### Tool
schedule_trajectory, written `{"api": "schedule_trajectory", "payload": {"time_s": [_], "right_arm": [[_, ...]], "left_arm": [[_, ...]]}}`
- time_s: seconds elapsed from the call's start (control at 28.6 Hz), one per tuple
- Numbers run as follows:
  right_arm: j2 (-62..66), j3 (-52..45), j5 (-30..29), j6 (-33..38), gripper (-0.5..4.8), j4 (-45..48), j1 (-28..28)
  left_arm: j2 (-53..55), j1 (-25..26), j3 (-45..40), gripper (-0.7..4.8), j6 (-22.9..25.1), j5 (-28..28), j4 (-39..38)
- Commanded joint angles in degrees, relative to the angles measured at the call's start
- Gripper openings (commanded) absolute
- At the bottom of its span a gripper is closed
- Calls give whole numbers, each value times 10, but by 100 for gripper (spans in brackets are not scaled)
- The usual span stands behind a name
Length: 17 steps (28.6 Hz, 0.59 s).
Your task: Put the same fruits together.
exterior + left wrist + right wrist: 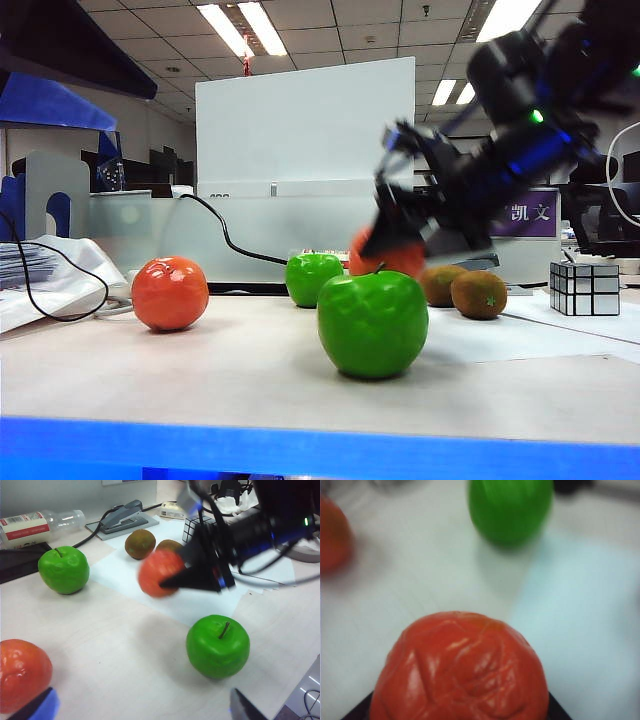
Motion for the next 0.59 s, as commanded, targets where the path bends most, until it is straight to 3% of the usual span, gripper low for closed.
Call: {"api": "schedule_trajectory", "payload": {"time_s": [0.03,0.59], "right_arm": [[-1,32,-18,4,-6,12,10],[127,153,-51,9,-6,-9,106]], "left_arm": [[-1,1,2,467,0,-22,5],[-1,1,2,467,28,-134,-51]]}}
